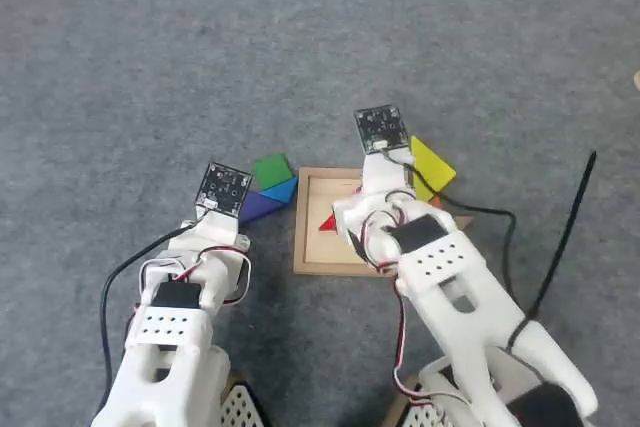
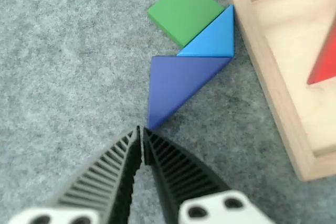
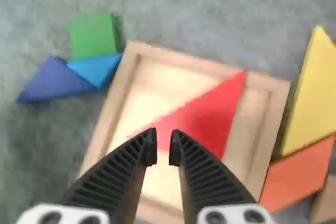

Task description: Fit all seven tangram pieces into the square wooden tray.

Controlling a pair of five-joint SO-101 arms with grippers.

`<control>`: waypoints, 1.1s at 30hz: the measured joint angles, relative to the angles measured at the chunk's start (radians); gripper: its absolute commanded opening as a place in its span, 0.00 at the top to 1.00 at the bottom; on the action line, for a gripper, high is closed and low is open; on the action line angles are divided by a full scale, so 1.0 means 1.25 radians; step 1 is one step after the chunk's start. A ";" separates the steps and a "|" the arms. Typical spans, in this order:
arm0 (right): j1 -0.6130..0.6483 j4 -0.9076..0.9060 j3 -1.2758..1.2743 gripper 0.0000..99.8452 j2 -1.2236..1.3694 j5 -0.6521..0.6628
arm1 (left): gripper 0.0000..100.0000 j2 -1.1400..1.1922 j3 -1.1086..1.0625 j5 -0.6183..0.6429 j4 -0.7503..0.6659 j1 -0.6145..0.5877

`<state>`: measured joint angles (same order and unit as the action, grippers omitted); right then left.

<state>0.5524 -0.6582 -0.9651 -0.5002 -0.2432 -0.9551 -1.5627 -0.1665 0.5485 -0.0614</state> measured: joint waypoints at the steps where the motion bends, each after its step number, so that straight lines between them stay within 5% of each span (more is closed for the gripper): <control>1: 0.001 -0.009 -0.005 0.95 0.000 0.000 | 0.99 0.000 0.000 0.000 0.000 0.000; 33: 0.009 -0.021 0.236 0.95 0.406 0.004 | 0.99 0.000 0.000 0.000 0.000 0.000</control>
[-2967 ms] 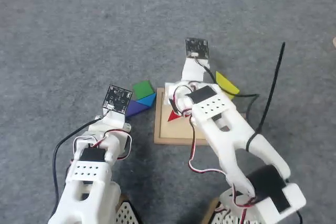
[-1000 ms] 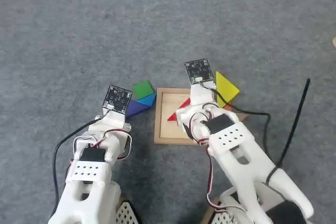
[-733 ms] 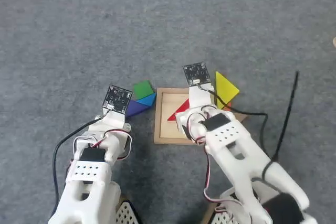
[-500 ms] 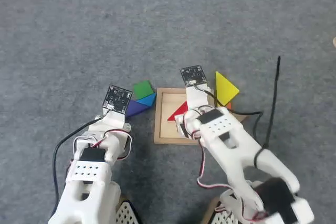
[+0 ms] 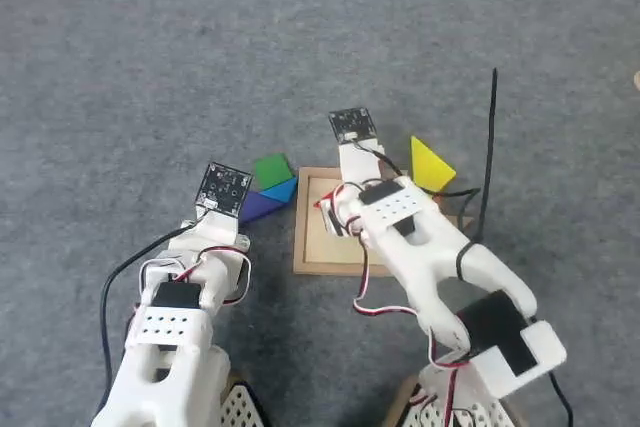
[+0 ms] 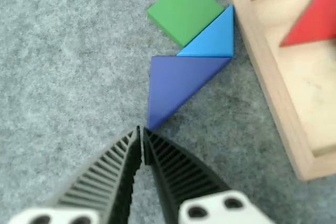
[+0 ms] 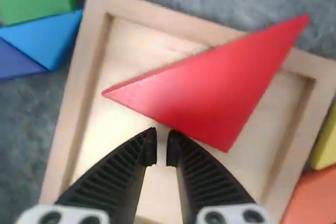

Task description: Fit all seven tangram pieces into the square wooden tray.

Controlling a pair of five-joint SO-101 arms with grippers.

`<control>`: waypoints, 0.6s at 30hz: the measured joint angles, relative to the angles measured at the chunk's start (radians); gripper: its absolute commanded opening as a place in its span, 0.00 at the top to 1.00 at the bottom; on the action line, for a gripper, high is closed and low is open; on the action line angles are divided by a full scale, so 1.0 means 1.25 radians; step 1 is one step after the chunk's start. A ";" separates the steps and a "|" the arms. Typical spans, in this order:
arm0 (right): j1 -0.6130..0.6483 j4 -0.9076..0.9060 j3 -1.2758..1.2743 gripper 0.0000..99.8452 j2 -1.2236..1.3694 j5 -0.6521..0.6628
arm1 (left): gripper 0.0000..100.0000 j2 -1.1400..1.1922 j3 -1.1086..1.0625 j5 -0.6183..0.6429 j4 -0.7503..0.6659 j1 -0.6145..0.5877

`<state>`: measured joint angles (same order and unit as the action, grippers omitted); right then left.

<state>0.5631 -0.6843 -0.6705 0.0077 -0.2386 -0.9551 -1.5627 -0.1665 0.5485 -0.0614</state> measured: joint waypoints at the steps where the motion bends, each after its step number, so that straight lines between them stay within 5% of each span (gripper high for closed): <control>1: 0.005 0.000 0.007 0.95 0.000 0.000 | 0.99 0.000 0.000 0.000 0.000 0.000; 18: 0.038 0.152 0.041 0.95 0.006 -0.045 | 0.99 0.000 0.000 0.000 0.000 0.000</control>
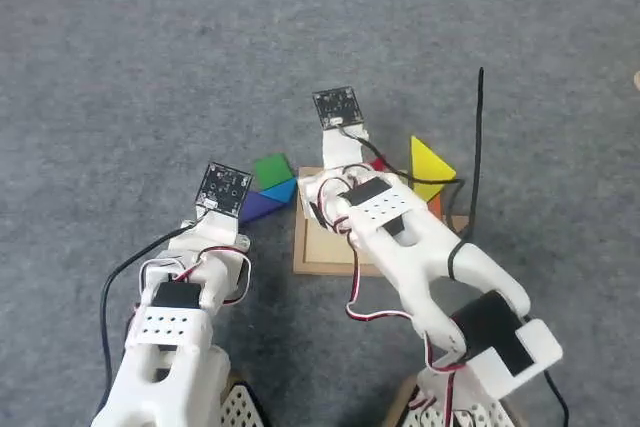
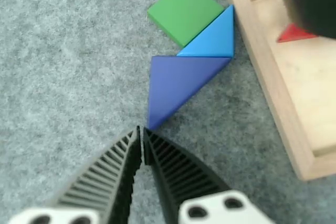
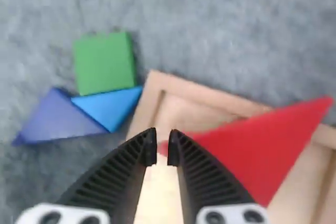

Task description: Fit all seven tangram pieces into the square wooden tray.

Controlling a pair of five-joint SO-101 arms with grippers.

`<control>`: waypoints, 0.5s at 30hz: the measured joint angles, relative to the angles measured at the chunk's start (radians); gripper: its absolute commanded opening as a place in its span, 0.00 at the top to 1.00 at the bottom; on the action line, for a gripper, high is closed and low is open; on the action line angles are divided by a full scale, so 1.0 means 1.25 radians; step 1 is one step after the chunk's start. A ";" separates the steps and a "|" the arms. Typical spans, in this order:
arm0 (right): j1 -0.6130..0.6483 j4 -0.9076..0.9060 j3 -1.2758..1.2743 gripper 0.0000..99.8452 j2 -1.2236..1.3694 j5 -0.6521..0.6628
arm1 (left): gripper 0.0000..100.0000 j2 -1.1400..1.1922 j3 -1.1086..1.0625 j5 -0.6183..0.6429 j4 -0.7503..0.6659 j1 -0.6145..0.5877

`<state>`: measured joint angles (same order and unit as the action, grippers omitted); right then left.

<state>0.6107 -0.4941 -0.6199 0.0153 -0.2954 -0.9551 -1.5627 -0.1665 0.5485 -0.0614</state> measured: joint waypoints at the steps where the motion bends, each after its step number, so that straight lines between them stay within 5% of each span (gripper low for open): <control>1: -0.007 0.001 0.011 0.95 0.000 0.000 | 0.99 0.000 0.000 0.000 0.000 0.000; 15: -0.188 0.002 0.174 0.95 0.198 0.000 | 0.99 0.000 0.000 0.000 0.000 0.000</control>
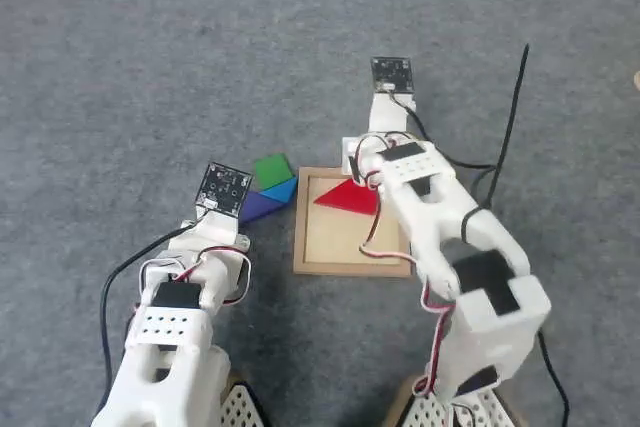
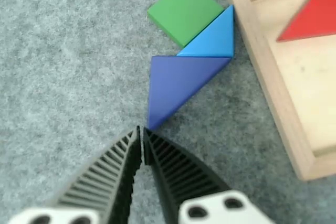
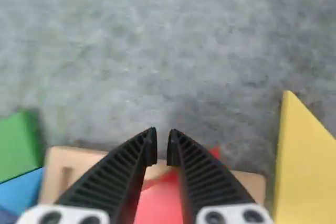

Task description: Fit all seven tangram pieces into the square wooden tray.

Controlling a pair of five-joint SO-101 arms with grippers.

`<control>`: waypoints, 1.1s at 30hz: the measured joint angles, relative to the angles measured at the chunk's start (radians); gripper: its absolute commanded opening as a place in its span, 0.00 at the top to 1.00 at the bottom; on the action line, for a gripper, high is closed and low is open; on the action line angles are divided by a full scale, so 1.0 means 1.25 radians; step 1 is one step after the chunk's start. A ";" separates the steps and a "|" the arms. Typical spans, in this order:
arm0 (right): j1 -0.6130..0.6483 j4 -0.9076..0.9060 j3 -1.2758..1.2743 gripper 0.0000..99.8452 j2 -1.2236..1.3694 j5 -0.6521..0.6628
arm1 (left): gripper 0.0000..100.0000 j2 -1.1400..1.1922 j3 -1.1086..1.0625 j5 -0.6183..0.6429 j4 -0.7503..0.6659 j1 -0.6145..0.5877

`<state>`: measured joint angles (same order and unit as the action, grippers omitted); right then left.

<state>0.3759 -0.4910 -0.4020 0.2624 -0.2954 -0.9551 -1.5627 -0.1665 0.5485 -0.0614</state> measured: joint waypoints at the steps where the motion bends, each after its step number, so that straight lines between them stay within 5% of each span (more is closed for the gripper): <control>1: -0.006 0.000 0.002 0.95 0.009 0.000 | 0.99 0.000 0.000 0.000 0.000 0.000; 14: -0.074 -0.032 -0.026 0.97 -0.053 0.000 | 0.99 0.000 0.000 0.000 0.000 0.000; 24: 0.007 -0.037 -0.347 0.97 -0.409 0.000 | 0.99 0.000 0.000 0.000 0.000 0.000; 33: -0.021 -0.108 -0.427 0.97 -0.454 0.031 | 0.99 0.000 0.000 0.000 0.000 0.000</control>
<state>0.3498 -0.6260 -0.9360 -0.3053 -0.2570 -0.9551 -1.5627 -0.1665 0.5485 -0.0614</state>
